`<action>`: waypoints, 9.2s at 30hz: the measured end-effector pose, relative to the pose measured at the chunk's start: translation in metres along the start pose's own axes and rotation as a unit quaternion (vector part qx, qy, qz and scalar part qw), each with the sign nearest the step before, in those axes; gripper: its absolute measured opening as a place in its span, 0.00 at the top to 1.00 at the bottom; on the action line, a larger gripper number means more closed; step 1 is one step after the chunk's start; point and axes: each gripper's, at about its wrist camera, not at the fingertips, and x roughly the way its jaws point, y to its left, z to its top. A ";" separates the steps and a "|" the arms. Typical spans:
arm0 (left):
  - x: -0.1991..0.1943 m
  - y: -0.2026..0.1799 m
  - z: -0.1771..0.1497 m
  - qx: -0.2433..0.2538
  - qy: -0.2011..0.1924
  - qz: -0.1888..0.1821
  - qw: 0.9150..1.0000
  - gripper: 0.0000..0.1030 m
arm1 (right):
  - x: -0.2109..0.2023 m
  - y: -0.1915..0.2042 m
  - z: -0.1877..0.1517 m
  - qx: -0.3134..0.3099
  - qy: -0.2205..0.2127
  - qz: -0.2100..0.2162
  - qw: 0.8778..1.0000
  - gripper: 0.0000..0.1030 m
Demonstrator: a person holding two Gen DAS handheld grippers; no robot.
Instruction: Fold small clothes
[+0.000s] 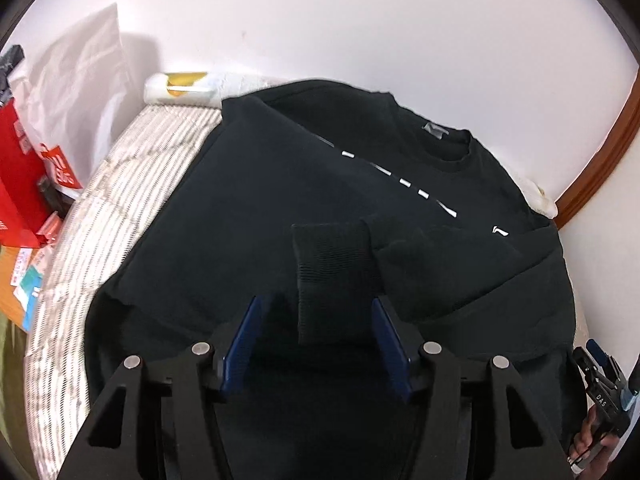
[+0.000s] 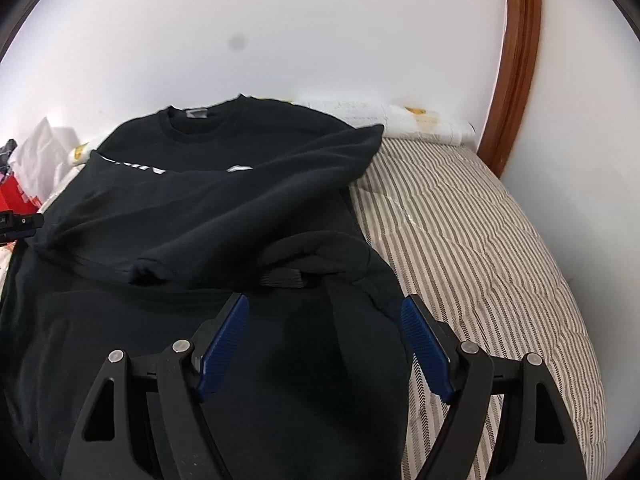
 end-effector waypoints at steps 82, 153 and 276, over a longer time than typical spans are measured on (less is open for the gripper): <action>-0.153 -0.031 -0.124 0.118 -0.087 0.065 0.987 0.32 | -0.097 -0.030 -0.075 0.057 0.030 -0.048 0.997 0.20; -0.228 0.011 -0.213 0.047 -0.088 0.029 0.995 0.93 | -0.181 -0.042 -0.129 0.076 -0.028 0.047 0.996 0.92; -0.068 -0.005 -0.127 0.067 -0.008 -0.009 0.998 0.42 | -0.036 0.063 -0.030 0.013 0.027 0.090 0.996 0.86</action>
